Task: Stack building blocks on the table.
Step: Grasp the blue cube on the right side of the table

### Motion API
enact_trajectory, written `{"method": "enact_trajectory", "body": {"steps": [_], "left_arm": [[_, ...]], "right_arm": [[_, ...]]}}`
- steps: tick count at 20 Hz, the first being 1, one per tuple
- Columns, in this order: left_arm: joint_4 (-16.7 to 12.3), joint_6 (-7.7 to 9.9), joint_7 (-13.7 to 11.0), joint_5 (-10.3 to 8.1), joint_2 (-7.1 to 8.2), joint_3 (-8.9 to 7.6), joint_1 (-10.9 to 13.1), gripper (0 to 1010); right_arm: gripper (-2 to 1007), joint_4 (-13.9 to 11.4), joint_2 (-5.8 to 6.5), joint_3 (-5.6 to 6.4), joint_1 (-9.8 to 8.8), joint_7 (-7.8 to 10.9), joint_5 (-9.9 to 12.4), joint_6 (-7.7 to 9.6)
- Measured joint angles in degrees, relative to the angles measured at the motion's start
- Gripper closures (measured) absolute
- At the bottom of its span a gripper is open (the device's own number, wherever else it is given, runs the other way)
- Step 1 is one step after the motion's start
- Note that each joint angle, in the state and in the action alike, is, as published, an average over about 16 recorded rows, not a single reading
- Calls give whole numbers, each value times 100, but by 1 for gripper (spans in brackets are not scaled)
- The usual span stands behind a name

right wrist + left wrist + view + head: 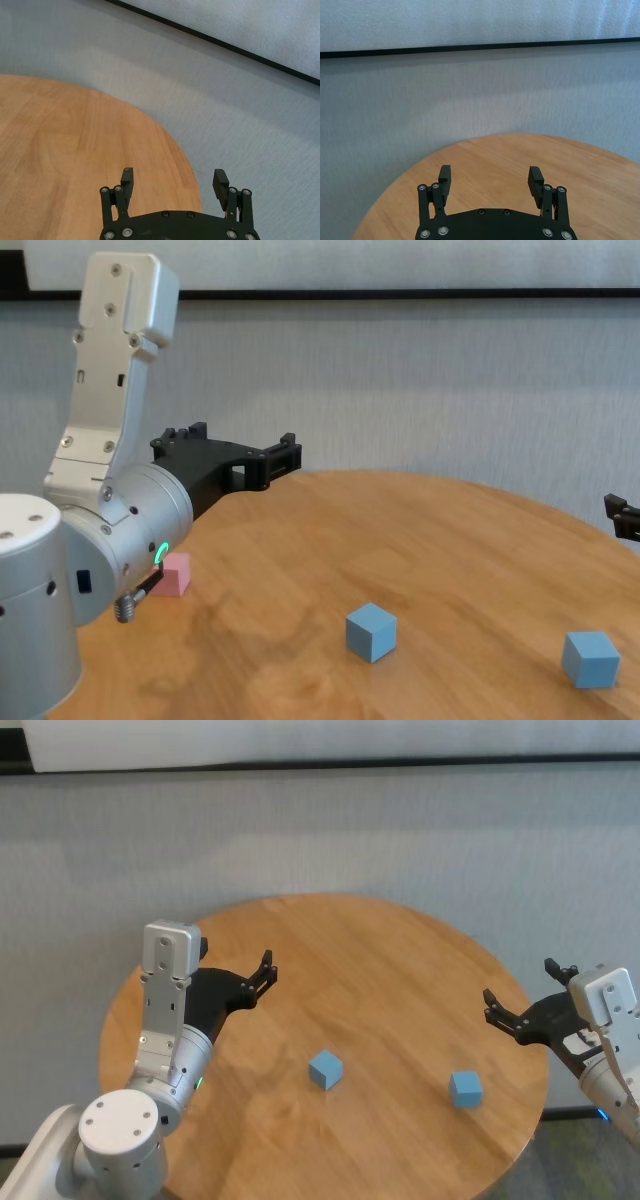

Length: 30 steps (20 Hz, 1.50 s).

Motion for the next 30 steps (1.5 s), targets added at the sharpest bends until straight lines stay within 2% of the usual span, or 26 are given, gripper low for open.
{"method": "enact_trajectory", "body": {"steps": [11, 23, 27, 30], "left_arm": [[6, 119, -79, -8, -17, -73, -30, 10], [21, 90, -46, -15, -14, -57, -37, 10], [25, 82, -40, -15, -14, -53, -39, 10], [27, 77, -37, -15, -14, -51, -40, 10]], "right_arm": [[0, 0, 0, 0, 0, 0, 0, 0], [0, 0, 0, 0, 0, 1, 0, 0], [0, -47, 20, 9, -28, 69, 24, 32], [0, -159, 81, 49, -105, 217, 128, 96]]}}
